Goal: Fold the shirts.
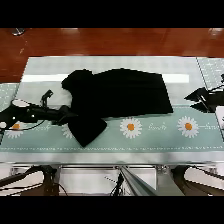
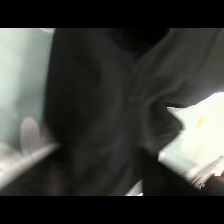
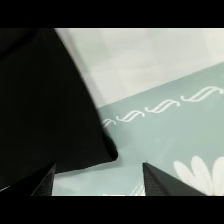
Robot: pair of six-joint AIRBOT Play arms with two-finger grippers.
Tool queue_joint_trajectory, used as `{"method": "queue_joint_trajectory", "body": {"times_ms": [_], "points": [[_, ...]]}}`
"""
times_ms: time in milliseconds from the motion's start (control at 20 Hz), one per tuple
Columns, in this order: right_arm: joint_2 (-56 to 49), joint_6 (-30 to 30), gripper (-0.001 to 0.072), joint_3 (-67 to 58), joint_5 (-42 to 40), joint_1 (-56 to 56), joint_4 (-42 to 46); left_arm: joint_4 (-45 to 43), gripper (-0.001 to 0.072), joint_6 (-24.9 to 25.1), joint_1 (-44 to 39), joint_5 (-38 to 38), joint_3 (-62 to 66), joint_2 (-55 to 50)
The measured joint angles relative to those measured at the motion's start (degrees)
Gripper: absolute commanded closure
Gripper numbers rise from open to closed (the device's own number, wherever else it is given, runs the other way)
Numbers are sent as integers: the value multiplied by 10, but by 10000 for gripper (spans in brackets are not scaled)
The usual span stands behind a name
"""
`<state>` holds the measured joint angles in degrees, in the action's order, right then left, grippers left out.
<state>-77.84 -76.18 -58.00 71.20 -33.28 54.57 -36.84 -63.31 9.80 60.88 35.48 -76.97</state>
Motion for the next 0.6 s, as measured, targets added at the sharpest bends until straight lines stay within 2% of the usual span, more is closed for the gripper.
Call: {"method": "queue_joint_trajectory", "body": {"times_ms": [300, 600], "points": [[-40, -14, 92, 2, 15, 4, -5, 11, 680, 17, -15, 1, 15, -13], [-91, -18, 91, -5, 6, 68, 0, 13, 680, 19, -16, 3, 28, -15]]}}
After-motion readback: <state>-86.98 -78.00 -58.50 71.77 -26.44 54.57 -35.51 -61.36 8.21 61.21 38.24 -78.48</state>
